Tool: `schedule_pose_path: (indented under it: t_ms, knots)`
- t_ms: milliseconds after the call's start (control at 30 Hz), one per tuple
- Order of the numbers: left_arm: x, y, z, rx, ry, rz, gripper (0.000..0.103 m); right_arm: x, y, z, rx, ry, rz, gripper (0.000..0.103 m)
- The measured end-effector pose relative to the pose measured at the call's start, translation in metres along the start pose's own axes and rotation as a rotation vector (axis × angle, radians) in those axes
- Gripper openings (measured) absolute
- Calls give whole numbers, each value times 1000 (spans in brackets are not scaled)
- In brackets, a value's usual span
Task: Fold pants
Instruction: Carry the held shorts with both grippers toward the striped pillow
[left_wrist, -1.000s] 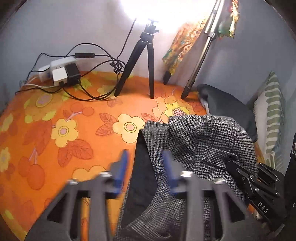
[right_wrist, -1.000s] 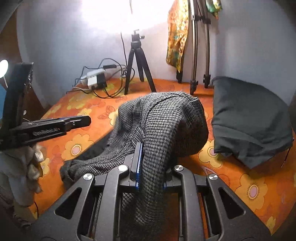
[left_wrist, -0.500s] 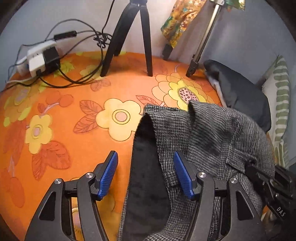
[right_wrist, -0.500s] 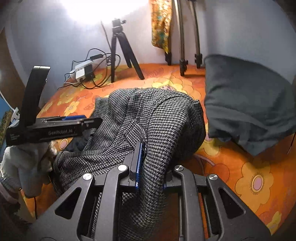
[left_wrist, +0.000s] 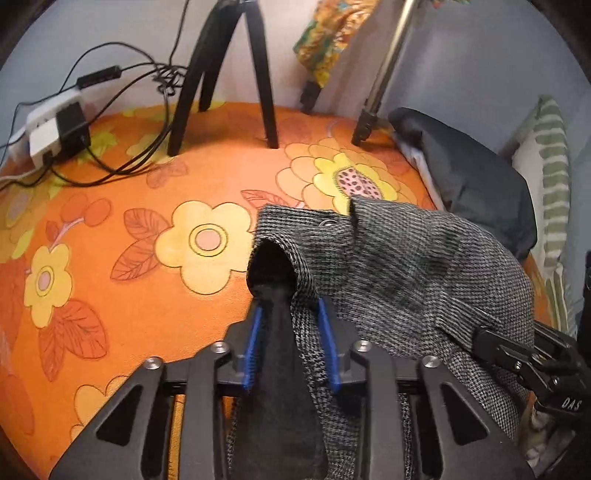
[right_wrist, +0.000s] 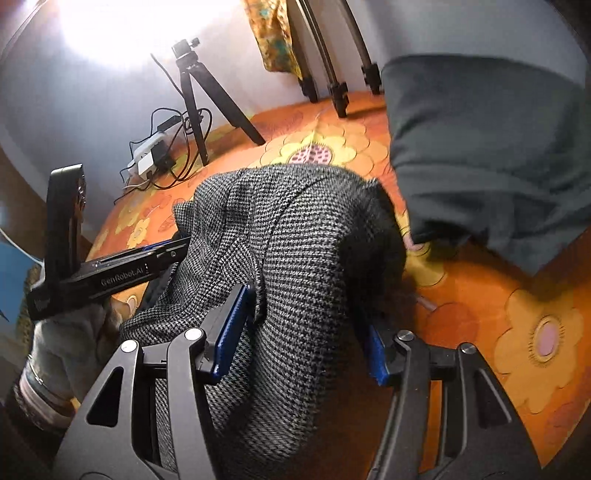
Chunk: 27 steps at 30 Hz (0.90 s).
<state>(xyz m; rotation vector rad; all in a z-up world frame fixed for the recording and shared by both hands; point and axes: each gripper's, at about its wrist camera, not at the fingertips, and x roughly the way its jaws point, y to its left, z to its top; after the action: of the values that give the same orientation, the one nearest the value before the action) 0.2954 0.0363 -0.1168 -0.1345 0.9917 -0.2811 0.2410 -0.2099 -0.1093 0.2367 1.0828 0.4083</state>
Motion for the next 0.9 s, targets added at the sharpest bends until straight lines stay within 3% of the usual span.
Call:
schedule_pose_path:
  t_ms: [100, 167, 233, 333, 533, 900]
  knots:
    - [-5, -1, -1, 5, -17, 5, 19, 6, 0, 0, 25, 12, 34, 56]
    - [-8, -2, -2, 8, -29, 8, 15, 8, 5, 0, 16, 17, 41, 44]
    - [-14, -4, -3, 12, -44, 11, 13, 5, 15, -1, -27, -2, 7, 32]
    - [-23, -4, -5, 9, -67, 5, 13, -6, 34, -3, -112, -45, -43, 25]
    - [-60, -11, -12, 39, -151, 8, 12, -43, 70, -9, -278, -140, -104, 22]
    - [-148, -35, -16, 55, -351, -20, 12, -132, 112, -18, -396, -329, -104, 21]
